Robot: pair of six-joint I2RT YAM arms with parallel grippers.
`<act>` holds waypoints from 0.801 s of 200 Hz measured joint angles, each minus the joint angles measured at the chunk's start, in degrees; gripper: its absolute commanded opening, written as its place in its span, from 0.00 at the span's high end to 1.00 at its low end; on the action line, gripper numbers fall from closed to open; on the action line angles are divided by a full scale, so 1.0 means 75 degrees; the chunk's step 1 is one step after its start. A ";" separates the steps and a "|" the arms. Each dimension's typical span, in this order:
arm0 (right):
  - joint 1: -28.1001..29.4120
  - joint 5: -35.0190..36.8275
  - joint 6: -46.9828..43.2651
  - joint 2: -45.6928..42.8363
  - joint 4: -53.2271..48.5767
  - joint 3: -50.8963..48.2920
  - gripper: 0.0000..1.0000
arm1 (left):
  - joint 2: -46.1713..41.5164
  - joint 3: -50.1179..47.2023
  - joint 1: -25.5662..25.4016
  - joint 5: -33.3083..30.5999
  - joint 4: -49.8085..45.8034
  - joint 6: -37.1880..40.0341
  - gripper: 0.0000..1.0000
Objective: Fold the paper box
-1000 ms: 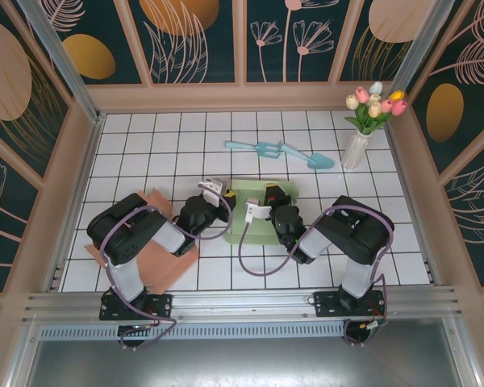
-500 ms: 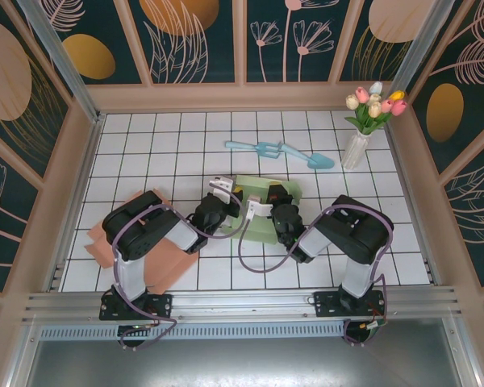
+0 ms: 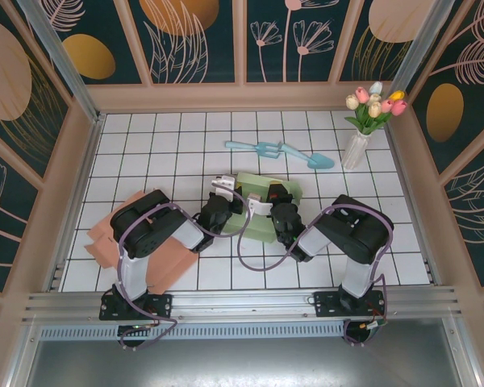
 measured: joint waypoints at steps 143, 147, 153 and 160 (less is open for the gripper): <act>-0.0149 -0.0233 0.0618 -0.0207 -0.0542 0.0140 1.00 | -0.0265 0.0341 0.0114 -0.0076 -0.1014 -0.0487 0.80; -0.0157 -0.0251 0.0647 -0.0224 -0.0565 0.0140 1.00 | -0.0289 0.0323 0.0125 -0.0017 -0.1032 -0.0481 0.80; -0.0166 -0.0294 0.0694 -0.0251 -0.0600 0.0140 1.00 | -0.0321 0.0312 0.0137 0.0026 -0.1067 -0.0478 0.79; -0.0172 -0.0356 0.0746 -0.0274 -0.0635 0.0140 1.00 | -0.0353 0.0300 0.0146 0.0093 -0.1084 -0.0463 0.79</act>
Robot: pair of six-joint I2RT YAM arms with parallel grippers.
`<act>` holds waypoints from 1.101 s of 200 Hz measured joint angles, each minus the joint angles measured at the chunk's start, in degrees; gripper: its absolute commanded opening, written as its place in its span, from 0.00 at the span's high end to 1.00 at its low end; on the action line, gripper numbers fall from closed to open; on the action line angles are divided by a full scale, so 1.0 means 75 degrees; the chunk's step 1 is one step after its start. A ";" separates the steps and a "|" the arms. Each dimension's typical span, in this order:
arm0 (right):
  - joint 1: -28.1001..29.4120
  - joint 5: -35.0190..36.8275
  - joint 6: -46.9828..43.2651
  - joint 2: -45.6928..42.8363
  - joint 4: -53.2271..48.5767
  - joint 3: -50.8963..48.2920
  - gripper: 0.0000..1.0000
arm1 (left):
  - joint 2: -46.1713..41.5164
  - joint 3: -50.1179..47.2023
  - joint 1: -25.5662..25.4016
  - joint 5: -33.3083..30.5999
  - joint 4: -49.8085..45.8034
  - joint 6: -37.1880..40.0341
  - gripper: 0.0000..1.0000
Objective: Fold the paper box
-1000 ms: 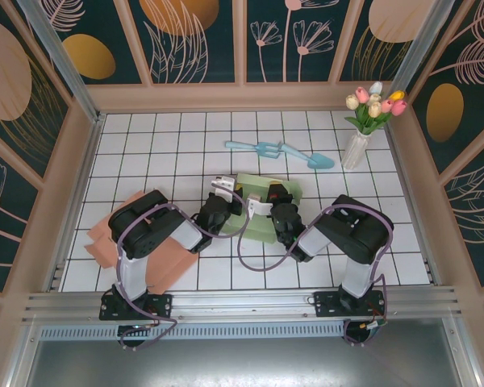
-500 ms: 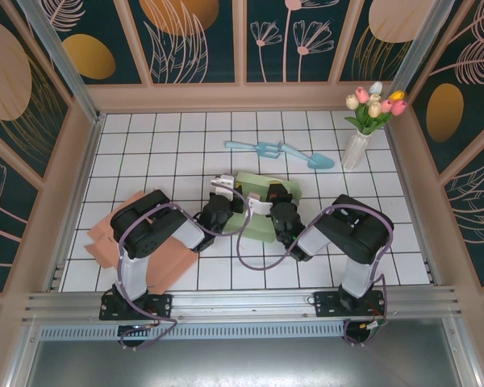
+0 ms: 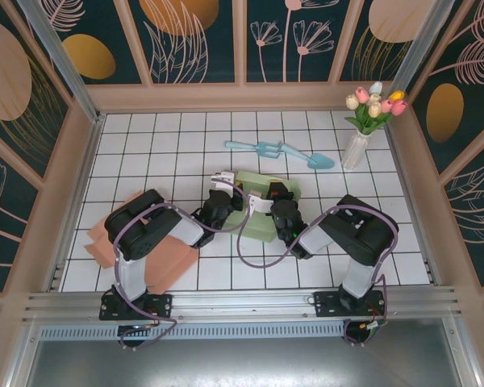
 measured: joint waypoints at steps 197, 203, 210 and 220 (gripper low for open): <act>-0.0023 -0.0597 0.0242 -0.0178 -0.0315 0.0050 1.00 | 0.0463 0.0653 0.0143 -0.0615 -0.0425 0.0490 1.00; -0.0023 -0.0583 0.0242 -0.0175 -0.0315 0.0055 1.00 | 0.0469 0.0708 0.0093 -0.0787 -0.0522 0.0487 1.00; -0.0023 -0.0571 0.0242 -0.0172 -0.0315 0.0058 1.00 | 0.0472 0.0784 0.0015 -0.1052 -0.0667 0.0478 1.00; -0.0023 -0.0574 0.0245 -0.0166 -0.0315 0.0058 1.00 | 0.0472 0.0836 -0.0064 -0.1317 -0.0804 0.0460 1.00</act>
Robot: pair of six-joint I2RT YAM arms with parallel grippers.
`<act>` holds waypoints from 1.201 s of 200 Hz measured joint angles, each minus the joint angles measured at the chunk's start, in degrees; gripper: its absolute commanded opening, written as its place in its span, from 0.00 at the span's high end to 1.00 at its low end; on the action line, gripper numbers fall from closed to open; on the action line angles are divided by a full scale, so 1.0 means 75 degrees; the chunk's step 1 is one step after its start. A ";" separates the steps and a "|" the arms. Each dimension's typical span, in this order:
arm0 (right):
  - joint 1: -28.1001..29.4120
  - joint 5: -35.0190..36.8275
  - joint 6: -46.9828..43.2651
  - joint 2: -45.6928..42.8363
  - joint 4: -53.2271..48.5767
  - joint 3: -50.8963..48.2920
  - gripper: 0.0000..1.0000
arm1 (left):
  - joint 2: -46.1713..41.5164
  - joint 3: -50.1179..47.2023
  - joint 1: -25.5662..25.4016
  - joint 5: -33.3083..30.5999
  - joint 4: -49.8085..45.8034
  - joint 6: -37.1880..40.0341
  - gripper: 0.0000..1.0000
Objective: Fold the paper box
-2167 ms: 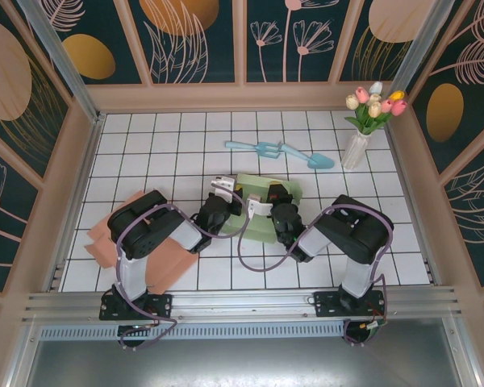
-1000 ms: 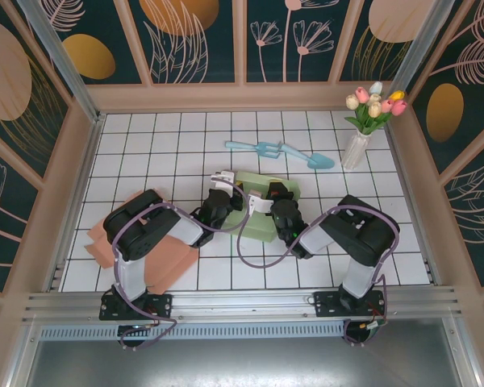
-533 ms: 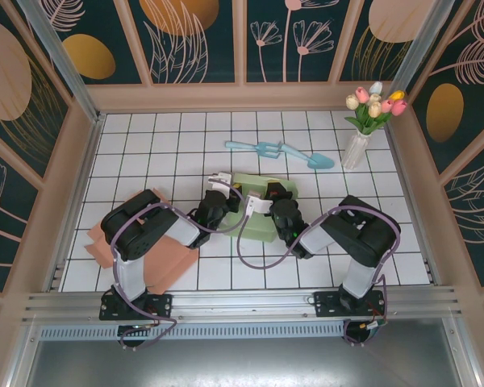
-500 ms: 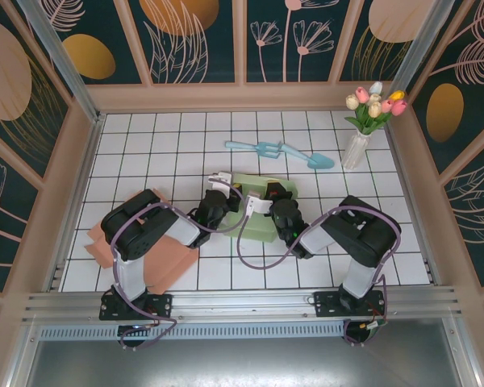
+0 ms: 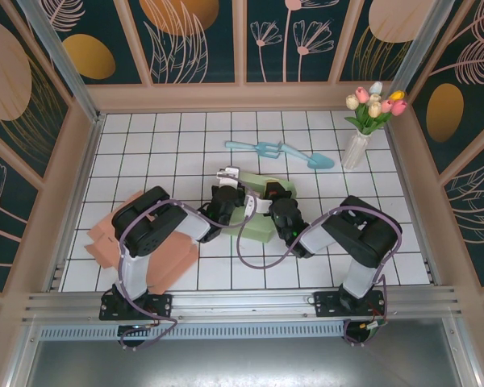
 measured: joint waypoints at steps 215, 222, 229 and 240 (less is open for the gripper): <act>0.0003 0.0006 0.0192 0.0038 -0.0114 0.0117 1.00 | 0.0615 0.0740 -0.0114 -0.0807 -0.0935 -0.0612 1.00; 0.0003 0.0003 0.0192 0.0038 -0.0114 0.0117 1.00 | 0.0615 0.0749 -0.0128 -0.0848 -0.0968 -0.0664 1.00; 0.0003 0.0000 0.0192 0.0038 -0.0114 0.0117 1.00 | 0.0615 0.0749 -0.0131 -0.0854 -0.0973 -0.0667 1.00; 0.0003 0.0000 0.0195 0.0038 -0.0114 0.0117 1.00 | 0.0612 0.0731 -0.0134 -0.0831 -0.0953 -0.0662 1.00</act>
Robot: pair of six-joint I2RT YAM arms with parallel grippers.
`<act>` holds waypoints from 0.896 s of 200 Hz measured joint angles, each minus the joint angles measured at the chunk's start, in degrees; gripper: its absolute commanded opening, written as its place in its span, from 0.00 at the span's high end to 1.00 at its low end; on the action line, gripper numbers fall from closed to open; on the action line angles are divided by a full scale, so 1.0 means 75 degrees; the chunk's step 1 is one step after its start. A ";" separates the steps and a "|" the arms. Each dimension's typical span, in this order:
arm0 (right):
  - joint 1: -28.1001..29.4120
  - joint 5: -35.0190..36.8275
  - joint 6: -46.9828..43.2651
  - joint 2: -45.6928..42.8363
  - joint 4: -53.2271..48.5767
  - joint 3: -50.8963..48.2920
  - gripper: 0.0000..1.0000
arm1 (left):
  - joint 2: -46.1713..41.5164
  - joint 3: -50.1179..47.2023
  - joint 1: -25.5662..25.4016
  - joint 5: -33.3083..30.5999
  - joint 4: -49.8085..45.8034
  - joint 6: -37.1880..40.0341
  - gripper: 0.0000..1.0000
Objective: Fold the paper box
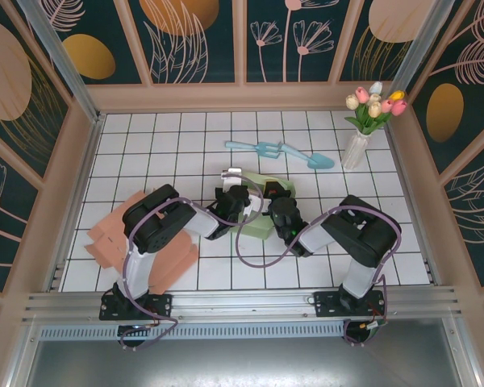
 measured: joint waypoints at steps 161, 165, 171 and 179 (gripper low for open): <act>-0.0358 -0.1920 0.3523 -0.4060 -0.3506 -0.0434 0.74 | -0.0851 -0.2092 0.0198 0.0367 0.1673 -0.0125 1.00; -0.0393 -0.1912 0.3812 -0.4217 -0.3628 -0.0414 0.74 | -0.0868 -0.2133 0.0198 0.0373 0.1696 -0.0152 1.00; -0.0455 -0.1880 0.4401 -0.4500 -0.3923 -0.0321 0.74 | -0.0909 -0.2194 0.0198 0.0399 0.1716 -0.0210 1.00; -0.0548 -0.1821 0.5301 -0.4788 -0.4322 -0.0128 0.74 | -0.0979 -0.2282 0.0198 0.0428 0.1716 -0.0306 1.00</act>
